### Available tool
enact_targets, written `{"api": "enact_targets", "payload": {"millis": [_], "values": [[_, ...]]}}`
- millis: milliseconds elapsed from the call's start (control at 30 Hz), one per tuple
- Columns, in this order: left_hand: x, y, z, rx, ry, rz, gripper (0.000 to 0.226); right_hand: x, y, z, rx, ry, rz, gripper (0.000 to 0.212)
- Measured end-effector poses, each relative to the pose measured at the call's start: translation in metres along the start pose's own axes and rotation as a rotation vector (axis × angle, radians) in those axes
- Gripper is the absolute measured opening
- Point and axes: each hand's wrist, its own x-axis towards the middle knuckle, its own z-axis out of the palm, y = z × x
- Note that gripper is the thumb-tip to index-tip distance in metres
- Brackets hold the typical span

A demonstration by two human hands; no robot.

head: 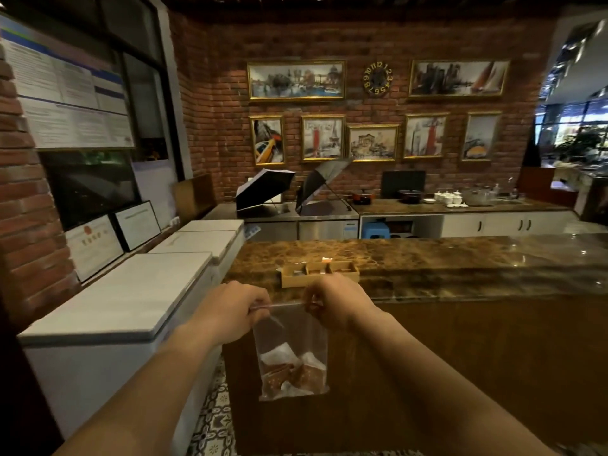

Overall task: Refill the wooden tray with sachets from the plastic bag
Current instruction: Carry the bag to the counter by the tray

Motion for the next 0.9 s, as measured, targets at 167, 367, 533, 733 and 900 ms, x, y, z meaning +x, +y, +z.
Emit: {"api": "enact_targets", "payload": {"millis": [167, 367, 533, 733, 900], "values": [[0.025, 0.02, 0.01, 0.003, -0.031, 0.021, 0.011, -0.001, 0.031, -0.003, 0.009, 0.025, 0.015, 0.014], [0.056, 0.033, 0.024, -0.029, -0.063, 0.03, 0.016, 0.01, 0.065, -0.002, 0.024, 0.014, 0.035, 0.016], [0.09, 0.034, 0.038, -0.127, -0.086, 0.013, 0.011, 0.033, 0.089, 0.007, 0.013, -0.007, 0.094, 0.021], [0.134, 0.015, 0.065, -0.104, -0.012, 0.014, 0.005, 0.073, 0.117, 0.025, 0.07, -0.035, 0.13, 0.015], [0.194, -0.011, 0.09, -0.173, -0.102, -0.041, 0.012, 0.132, 0.142, 0.04, 0.033, -0.073, 0.17, 0.016]]}}
